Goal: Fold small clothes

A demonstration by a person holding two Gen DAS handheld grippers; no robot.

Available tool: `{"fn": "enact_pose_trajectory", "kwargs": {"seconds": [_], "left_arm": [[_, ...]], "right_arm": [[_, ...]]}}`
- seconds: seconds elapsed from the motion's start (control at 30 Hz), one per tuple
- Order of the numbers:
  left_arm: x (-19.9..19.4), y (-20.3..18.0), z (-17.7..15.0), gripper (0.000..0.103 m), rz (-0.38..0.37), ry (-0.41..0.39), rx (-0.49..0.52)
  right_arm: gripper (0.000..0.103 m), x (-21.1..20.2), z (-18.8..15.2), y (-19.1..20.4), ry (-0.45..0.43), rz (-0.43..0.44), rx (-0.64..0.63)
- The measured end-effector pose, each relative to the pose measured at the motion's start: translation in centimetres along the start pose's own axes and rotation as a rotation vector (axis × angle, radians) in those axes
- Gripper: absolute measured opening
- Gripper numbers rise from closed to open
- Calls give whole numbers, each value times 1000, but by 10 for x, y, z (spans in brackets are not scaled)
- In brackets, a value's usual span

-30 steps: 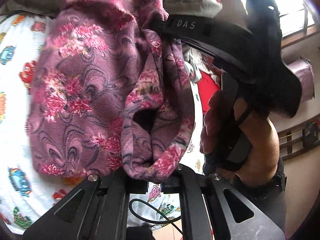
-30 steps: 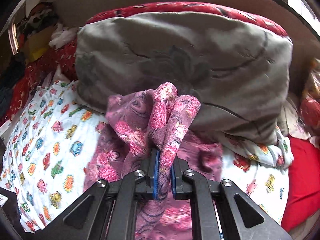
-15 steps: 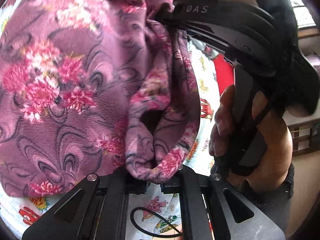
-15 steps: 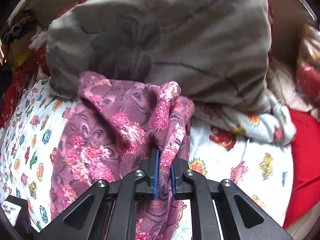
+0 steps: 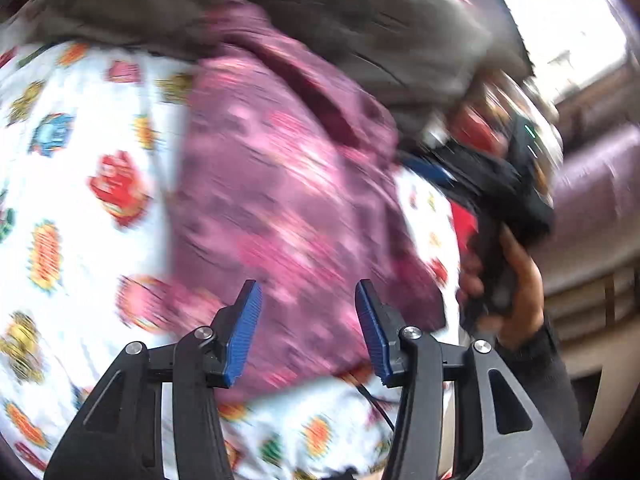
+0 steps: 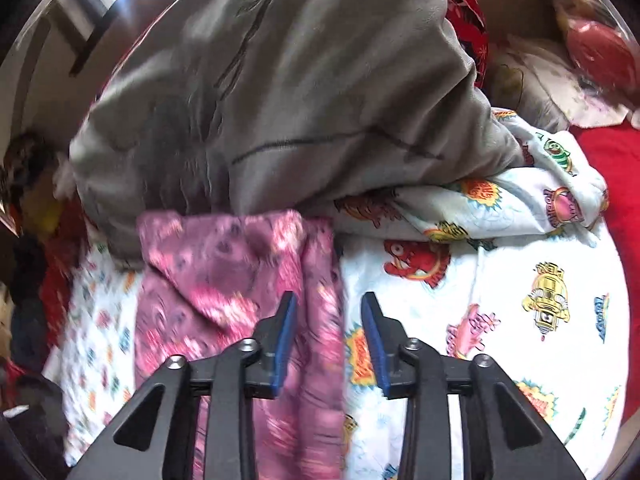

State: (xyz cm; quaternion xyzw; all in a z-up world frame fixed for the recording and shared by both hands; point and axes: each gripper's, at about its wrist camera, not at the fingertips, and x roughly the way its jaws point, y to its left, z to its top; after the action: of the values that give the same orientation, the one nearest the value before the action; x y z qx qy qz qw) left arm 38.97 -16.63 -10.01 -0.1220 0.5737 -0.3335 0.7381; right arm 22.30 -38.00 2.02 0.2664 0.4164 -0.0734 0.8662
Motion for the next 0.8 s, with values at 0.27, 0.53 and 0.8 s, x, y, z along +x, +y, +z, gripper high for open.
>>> {"fn": "enact_pose_trajectory", "kwargs": {"seconds": [0.27,0.53,0.8], "left_arm": [[15,29,13,46,31,14,-1],[-12,19,-1,46,49,-5,65],[-8,21,-18,47,182,7,94]], "right_arm": [[9,41,13,46,-45,-92,-135],[19,49,18,40,5,-182,-131],[41,-14,-46,37,37,-49,-217]]}}
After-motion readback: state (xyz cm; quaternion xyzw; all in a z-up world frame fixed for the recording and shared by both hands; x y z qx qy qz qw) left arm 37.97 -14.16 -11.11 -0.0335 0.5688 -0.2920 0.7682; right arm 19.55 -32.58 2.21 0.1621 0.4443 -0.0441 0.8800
